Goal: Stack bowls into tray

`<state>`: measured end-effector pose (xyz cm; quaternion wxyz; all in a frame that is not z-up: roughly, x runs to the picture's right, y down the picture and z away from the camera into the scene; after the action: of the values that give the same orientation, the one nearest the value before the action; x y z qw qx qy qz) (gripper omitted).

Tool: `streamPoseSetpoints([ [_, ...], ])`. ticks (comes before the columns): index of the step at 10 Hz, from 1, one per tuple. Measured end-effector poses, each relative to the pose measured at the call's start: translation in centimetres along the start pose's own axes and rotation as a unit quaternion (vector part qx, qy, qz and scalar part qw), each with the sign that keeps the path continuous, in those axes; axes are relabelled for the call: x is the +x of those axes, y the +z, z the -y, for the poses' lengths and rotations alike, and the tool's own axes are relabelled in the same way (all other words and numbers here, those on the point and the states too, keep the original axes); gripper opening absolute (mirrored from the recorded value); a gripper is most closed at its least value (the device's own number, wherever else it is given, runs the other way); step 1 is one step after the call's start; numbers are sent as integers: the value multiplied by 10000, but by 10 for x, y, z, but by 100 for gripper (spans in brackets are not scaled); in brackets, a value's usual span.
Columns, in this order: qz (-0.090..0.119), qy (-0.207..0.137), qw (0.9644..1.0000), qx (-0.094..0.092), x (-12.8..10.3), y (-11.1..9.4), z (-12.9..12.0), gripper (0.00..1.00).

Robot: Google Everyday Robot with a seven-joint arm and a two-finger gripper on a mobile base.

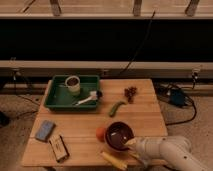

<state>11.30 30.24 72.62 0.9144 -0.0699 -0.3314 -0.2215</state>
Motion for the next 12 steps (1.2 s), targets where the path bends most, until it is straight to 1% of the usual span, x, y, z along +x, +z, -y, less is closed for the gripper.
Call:
streamPoseSetpoints([
  [4, -59, -178, 9998, 61, 9, -8, 24, 8],
  [6, -111, -439, 9989, 97, 20, -13, 54, 8],
  [9, -102, -774, 9968, 172, 28, -13, 101, 8],
  [10, -86, -855, 9961, 203, 29, -17, 118, 8],
  [12, -73, -1017, 9944, 286, 27, -36, 150, 8],
])
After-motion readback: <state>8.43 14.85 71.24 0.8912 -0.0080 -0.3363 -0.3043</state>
